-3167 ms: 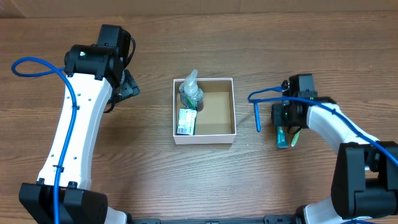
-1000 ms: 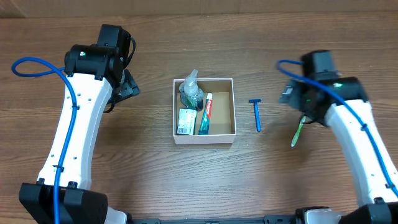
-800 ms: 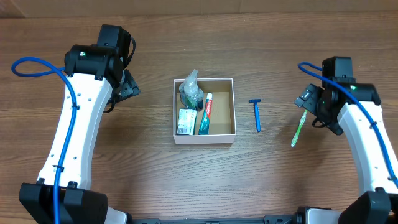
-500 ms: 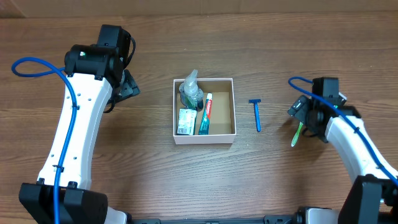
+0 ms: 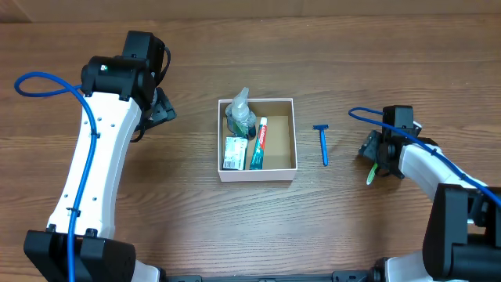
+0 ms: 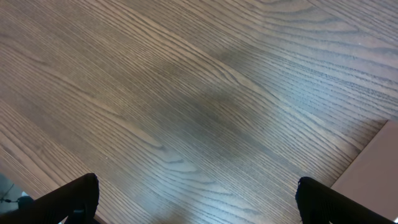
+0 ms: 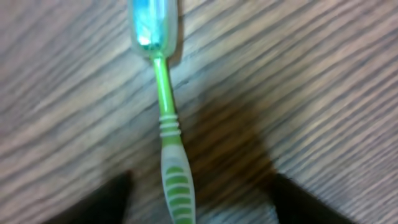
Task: Pack container
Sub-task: 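Move the right gripper to the green toothbrush and grasp it, then carry the toothbrush with the right gripper into the box and release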
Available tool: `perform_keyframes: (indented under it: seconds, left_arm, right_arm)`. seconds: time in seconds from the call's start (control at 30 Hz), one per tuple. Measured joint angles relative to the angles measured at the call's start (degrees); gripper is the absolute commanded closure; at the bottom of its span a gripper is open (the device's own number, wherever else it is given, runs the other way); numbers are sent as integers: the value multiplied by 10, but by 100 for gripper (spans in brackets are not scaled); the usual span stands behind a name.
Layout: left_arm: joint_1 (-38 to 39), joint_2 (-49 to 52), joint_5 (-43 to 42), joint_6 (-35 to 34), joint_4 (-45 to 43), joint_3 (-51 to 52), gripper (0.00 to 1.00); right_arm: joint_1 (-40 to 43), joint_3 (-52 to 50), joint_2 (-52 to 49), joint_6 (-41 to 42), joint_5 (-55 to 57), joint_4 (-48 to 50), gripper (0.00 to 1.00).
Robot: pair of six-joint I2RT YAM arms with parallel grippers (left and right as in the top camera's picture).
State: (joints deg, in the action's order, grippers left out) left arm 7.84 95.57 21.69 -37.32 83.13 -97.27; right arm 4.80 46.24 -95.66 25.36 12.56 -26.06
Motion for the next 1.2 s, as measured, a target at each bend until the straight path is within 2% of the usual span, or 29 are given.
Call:
perform_keyframes:
  seconds: [0.03,0.23,0.6,0.77,0.83,0.93,1.07,1.2]
  left_arm:
    - [0,0,0,0,0,0,0]
    - [0,0,0,0,0,0,0]
    - [0,0,0,0,0,0,0]
    - [0,0,0,0,0,0,0]
    - [0,0,0,0,0,0,0]
    - [0,0,0,0,0,0,0]
    - [0,0,0,0,0,0,0]
    - [0,0,0,0,0,0,0]
  right_arm:
    - [0,1,0,-1,0,-1,58]
    - [0,18,-4,-2,-6,-46,85]
    - [0,49,-11,-1,-24,-121,89]
    - [0,91,3,-1,-91,-158,88]
    - [-5,120,42,-1,-138,-182,88]
    - [-47,146,97,-2,-163,-205,87]
    - [-159,153,165,-7,-177,-206,87]
    - [-263,154,192,-11,-168,-194,88]
